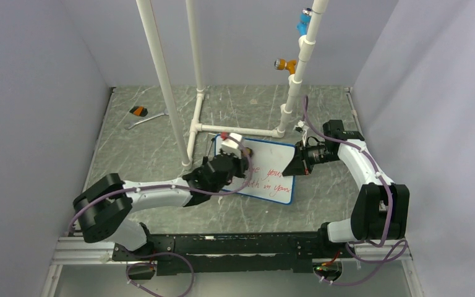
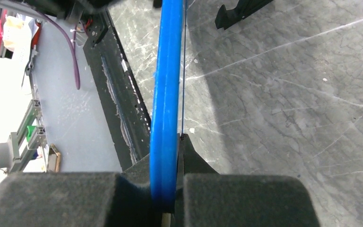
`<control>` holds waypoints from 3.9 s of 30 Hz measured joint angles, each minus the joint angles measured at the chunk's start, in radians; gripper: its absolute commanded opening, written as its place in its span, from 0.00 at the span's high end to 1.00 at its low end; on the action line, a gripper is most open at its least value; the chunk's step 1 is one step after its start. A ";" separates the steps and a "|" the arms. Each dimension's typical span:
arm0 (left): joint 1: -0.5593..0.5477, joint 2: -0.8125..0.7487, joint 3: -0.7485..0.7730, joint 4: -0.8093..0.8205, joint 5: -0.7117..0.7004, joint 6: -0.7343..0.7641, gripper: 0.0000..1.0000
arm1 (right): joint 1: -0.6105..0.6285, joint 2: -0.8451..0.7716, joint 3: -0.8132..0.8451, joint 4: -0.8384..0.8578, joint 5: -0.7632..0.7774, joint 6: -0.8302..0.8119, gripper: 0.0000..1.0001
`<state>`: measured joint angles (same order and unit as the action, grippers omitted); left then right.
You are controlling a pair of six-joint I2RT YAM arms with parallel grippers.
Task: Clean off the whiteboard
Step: Erase the center of the board with the whiteboard.
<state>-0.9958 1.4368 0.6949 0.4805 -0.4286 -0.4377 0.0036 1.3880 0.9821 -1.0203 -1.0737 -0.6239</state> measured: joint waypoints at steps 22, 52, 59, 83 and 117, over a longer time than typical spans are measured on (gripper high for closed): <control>0.009 -0.031 0.046 -0.046 0.064 0.012 1.00 | 0.013 0.000 0.000 -0.004 0.001 -0.031 1.00; -0.107 0.117 0.357 -0.286 0.031 0.123 1.00 | 0.012 0.000 0.000 -0.008 0.006 -0.034 1.00; -0.148 0.140 0.355 -0.219 0.099 0.207 1.00 | 0.012 0.000 0.000 -0.008 0.003 -0.043 1.00; 0.015 -0.286 -0.210 -0.068 0.077 0.124 1.00 | 0.014 0.000 0.000 -0.009 0.002 -0.057 1.00; 0.112 -0.169 -0.307 0.108 0.051 0.153 1.00 | 0.014 0.000 0.000 -0.011 0.000 -0.045 1.00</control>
<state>-0.8837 1.2682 0.3882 0.5888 -0.3779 -0.2844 0.0174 1.3880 0.9825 -1.0309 -1.0733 -0.6693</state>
